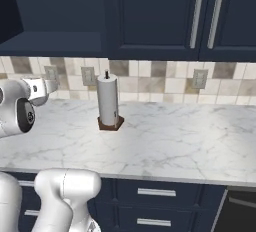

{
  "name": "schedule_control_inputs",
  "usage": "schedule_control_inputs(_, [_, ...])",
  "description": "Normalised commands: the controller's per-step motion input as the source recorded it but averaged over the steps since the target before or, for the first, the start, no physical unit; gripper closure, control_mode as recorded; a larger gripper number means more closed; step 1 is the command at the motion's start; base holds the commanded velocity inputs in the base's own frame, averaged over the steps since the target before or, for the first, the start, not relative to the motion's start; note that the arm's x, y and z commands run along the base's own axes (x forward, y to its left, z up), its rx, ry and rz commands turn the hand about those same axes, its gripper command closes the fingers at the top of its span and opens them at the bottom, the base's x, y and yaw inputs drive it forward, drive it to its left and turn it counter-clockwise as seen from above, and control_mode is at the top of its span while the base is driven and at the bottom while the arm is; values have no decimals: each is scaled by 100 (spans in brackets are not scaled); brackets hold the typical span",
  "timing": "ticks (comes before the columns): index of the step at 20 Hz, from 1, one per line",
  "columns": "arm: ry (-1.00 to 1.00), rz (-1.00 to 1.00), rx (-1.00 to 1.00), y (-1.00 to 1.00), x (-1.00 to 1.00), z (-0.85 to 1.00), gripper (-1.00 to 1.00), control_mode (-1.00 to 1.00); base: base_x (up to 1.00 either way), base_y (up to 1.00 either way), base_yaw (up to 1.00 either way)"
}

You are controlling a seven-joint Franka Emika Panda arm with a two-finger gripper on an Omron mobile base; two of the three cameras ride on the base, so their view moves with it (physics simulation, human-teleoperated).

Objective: Move the glass cup from next to the sink to the open cabinet. Then, move the bowl with the lemon to the fridge to clear the area for faucet cleaning.

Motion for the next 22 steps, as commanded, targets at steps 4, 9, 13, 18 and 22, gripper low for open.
schedule_control_inputs(4, [-28, -17, 6, -2, -21, 100, 100, -100, 0, 0, 0])
schedule_control_inputs(9, [6, -15, 15, -12, 0, 100, 100, -100, 0, 0, 0])
schedule_control_inputs(13, [51, -5, 21, -50, -5, 100, 100, -100, 0, 0, 0])
schedule_control_inputs(18, [7, -2, 7, -19, -26, 23, 100, -100, 0, 0, 0])
schedule_control_inputs(22, [-21, -1, 2, -9, -4, 13, 100, -100, 0, 0, 0])
